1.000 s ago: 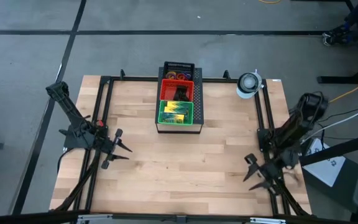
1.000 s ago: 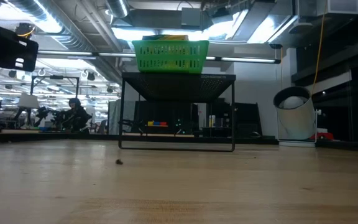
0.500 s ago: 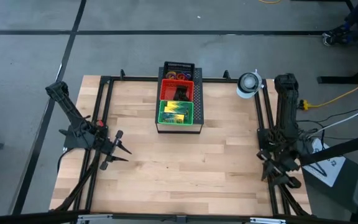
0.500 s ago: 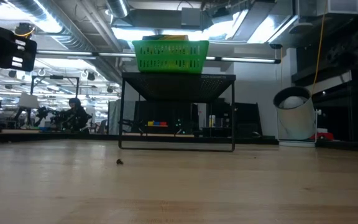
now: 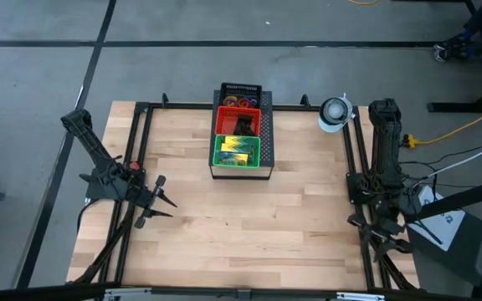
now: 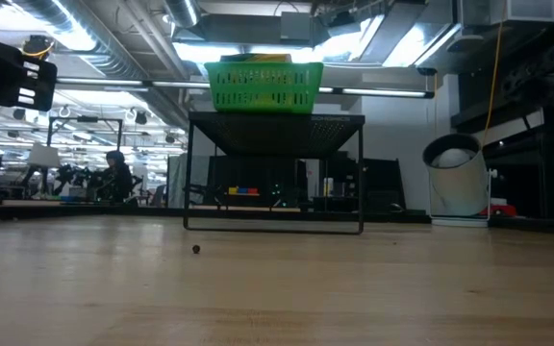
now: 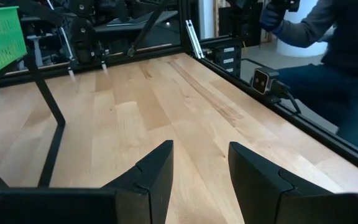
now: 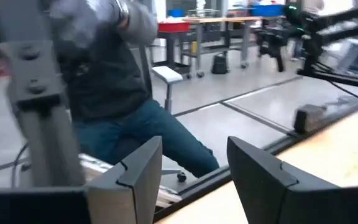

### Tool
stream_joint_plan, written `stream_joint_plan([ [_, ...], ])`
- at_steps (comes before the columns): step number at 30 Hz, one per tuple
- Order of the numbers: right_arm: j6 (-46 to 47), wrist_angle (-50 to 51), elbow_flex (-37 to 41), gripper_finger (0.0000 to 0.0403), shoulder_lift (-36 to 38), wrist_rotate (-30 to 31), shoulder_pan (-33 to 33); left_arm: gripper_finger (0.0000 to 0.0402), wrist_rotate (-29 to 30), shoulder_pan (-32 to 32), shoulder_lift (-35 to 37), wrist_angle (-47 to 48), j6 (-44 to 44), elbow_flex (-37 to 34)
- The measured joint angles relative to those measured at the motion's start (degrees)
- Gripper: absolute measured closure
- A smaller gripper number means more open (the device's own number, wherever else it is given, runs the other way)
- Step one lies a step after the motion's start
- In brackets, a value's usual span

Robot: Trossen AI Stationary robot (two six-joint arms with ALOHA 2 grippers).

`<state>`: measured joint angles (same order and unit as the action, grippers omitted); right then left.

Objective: Pick & Place Office Desk Supplies
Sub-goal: Return to Home Position

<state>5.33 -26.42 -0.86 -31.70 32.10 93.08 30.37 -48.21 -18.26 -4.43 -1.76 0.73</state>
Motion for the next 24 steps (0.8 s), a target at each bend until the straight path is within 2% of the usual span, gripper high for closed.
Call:
stream_joint_plan([
  [2, -1.6, -0.6, 0.0, 0.0220, 0.0, -3.0, -0.8, 0.0254, 0.0, 0.0, 0.0, 0.0, 0.0, 0.0],
  [5, -3.1, -0.3, 0.0, 0.0220, 0.0, -8.8, -5.8, 0.0255, 0.0, 0.0, 0.0, 0.0, 0.0, 0.0],
  [11, -7.3, 0.9, -0.1, 0.0220, 4.0, -29.3, -21.7, 0.0256, 0.0, 0.0, 0.0, 0.0, 0.0, 0.0],
  [16, -6.0, 7.2, -0.1, 0.0220, 8.1, -32.0, -32.9, 0.0256, 0.0, 0.0, 0.0, 0.0, 0.0, 0.0],
  [21, -7.2, 17.8, -0.1, 0.0220, 18.3, -40.8, -41.2, 0.0254, 0.0, 0.0, 0.0, 0.0, 0.0, 0.0],
  [24, -6.0, 25.2, 0.0, 0.0220, 24.3, -39.9, -43.6, 0.0254, 0.0, 0.0, 0.0, 0.0, 0.0, 0.0],
])
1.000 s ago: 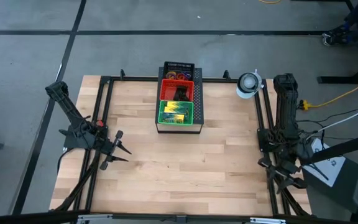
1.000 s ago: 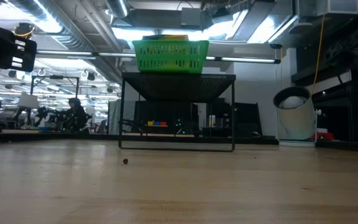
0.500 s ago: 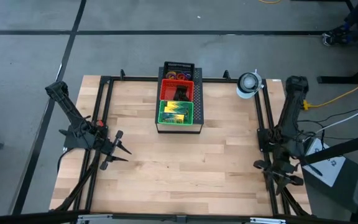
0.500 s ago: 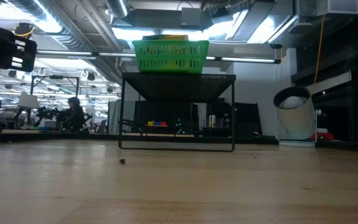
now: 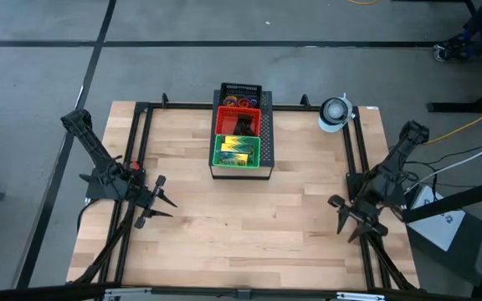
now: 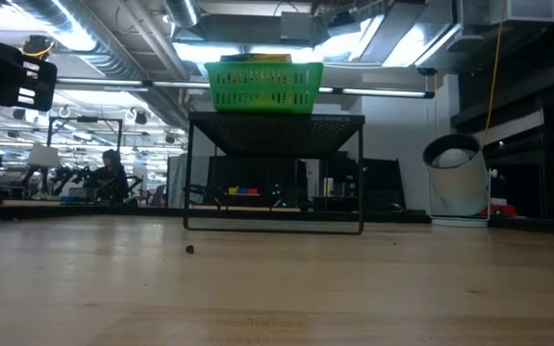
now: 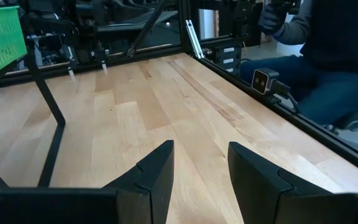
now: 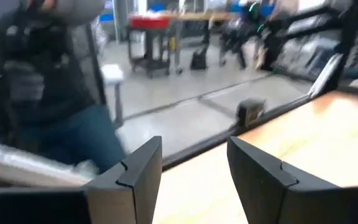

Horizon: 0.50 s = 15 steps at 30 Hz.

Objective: Pick & Place Office Desk Supplies
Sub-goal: Return to Home Position

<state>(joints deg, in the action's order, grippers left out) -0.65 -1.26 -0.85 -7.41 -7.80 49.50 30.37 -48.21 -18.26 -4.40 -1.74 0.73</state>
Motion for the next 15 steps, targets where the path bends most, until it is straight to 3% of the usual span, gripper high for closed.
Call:
stream_joint_plan([
  [4, -5.0, 0.0, -0.1, 0.0220, 1.3, 1.3, -0.7, 0.0256, 0.0, 0.0, 0.0, 0.0, 0.0, 0.0],
  [8, -4.8, 0.7, -0.1, 0.0220, 1.4, 7.0, -2.0, 0.0253, 0.0, 0.0, 0.0, 0.0, 0.0, 0.0],
  [11, -0.4, 0.6, -0.1, 0.0220, 1.4, 6.9, -3.2, 0.0252, 0.0, 0.0, 0.0, 0.0, 0.0, 0.0],
  [15, 12.9, 0.6, -0.1, 0.0220, 4.5, 7.0, -4.3, 0.0252, 0.0, 0.0, 0.0, 0.0, 0.0, 0.0],
])
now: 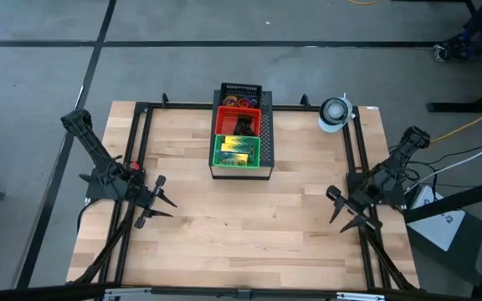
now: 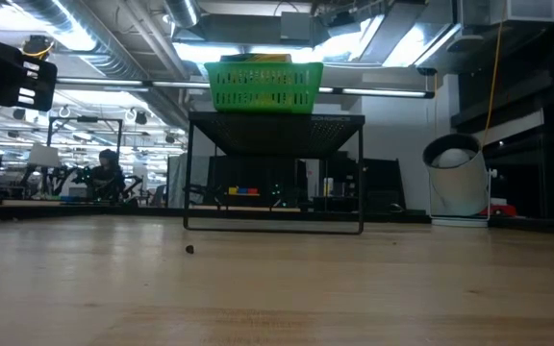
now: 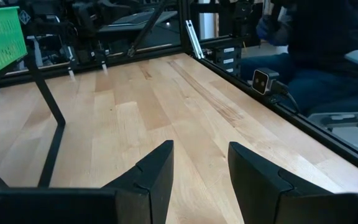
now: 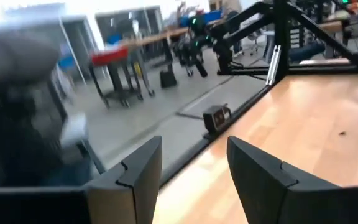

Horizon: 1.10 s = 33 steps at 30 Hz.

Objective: Pick & Place Office Desk Supplies
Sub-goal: Return to Home Position

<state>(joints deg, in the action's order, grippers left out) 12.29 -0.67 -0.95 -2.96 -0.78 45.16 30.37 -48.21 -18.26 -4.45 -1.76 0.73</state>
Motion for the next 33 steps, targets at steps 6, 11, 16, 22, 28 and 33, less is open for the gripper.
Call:
stream_joint_plan([
  [6, 9.2, -1.7, 0.1, 0.0220, 3.0, 0.1, -1.0, 0.0252, 0.0, 0.0, 0.0, 0.0, 0.0, 0.0],
  [11, 9.5, -1.3, 0.0, 0.0220, 3.0, 0.1, -0.9, 0.0253, 0.0, 0.0, 0.0, 0.0, 0.0, 0.0],
  [16, 9.6, -1.4, 0.0, 0.0220, 3.0, 0.1, -0.9, 0.0256, 0.0, 0.0, 0.0, 0.0, 0.0, 0.0],
  [22, 9.6, -1.4, 0.0, 0.0220, 3.0, -0.1, -0.9, 0.0256, 0.0, 0.0, 0.0, 0.0, 0.0, 0.0],
  [28, 9.6, -1.4, 0.0, 0.0220, 3.0, -0.1, -0.9, 0.0256, 0.0, 0.0, 0.0, 0.0, 0.0, 0.0],
  [33, 9.5, -1.4, 0.0, 0.0220, 3.0, -0.1, -0.9, 0.0253, 0.0, 0.0, 0.0, 0.0, 0.0, 0.0],
])
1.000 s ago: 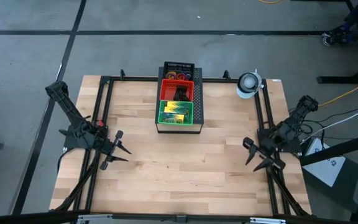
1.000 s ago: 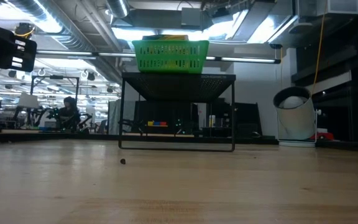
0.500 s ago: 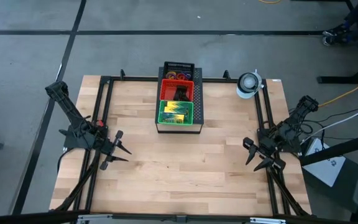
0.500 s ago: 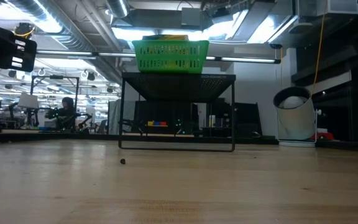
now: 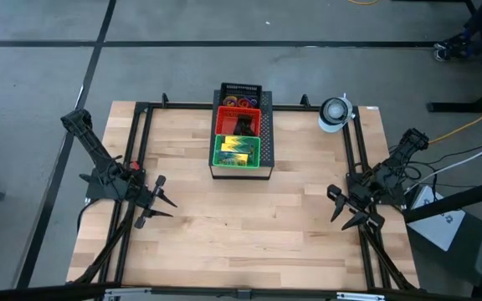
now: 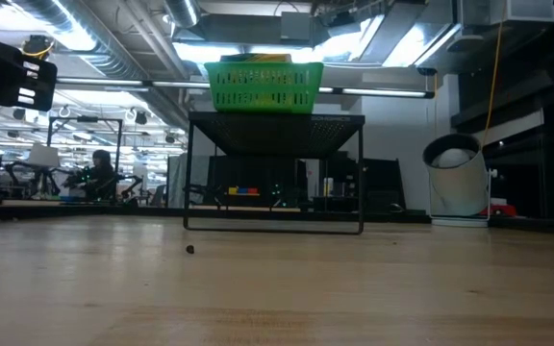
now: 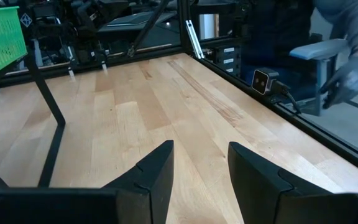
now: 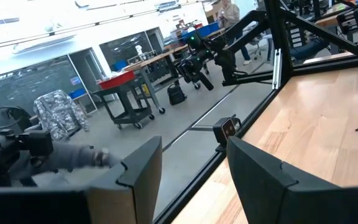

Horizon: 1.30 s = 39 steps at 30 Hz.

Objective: Pick & Place Office Desk Supplies
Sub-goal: Return to Home Position

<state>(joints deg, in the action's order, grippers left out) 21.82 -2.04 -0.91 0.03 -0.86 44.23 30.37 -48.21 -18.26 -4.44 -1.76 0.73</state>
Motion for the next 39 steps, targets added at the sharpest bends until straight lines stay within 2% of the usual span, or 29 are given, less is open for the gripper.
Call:
stream_joint_plan([
  [39, -0.1, 0.0, 0.0, 0.0220, 0.0, 0.0, 0.0, 0.0256, 0.0, 0.0, 0.0, 0.0, 0.0, 0.0],
])
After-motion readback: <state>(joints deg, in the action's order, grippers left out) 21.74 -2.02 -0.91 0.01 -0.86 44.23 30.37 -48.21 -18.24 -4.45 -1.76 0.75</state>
